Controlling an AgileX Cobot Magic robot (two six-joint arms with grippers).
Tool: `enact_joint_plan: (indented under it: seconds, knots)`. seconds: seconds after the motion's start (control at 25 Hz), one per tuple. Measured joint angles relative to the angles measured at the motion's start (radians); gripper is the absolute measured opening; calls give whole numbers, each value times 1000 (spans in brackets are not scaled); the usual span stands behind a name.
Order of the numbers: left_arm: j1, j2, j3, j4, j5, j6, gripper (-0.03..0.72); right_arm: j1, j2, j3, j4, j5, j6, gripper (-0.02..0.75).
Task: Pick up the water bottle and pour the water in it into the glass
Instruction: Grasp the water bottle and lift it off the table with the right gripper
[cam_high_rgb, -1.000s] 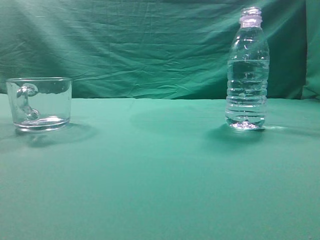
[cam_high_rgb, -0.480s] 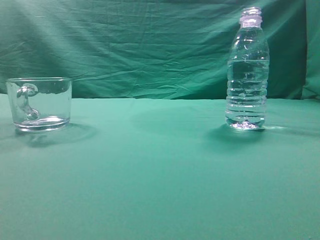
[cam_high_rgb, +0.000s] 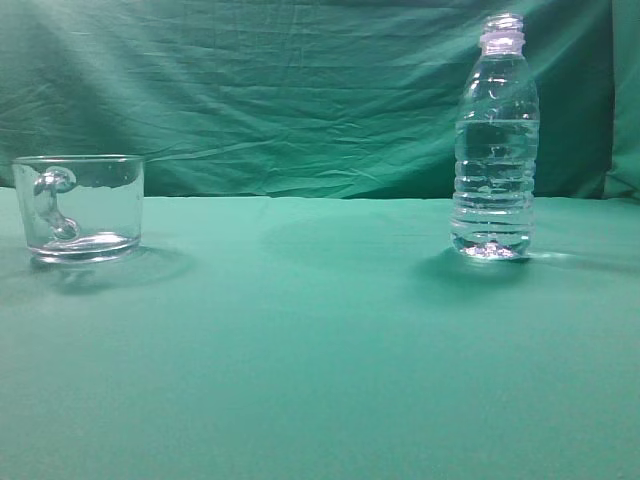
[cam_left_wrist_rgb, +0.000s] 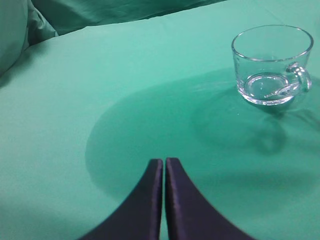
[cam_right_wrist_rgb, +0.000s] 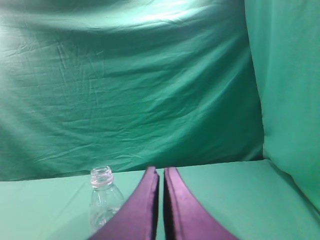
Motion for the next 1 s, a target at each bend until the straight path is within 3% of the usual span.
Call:
enact_joint_plan:
  seconds: [0.24,0.52,0.76,0.92,1.0]
  knots:
    - [0,0,0,0,0,0,0,0,276,-178,0,54,19,0]
    - [0,0,0,0,0,0,0,27,581,-200,-24,22,17,0]
    - [0,0,0,0,0,0,0,192,816,-202,-265,-182,15,0]
    - [0,0,0,0,0,0,0,224,969,-204,-283,-344,21,0]
    - [0,0,0,0,0,0,0,227,1047,-204,-271,-410,22,47]
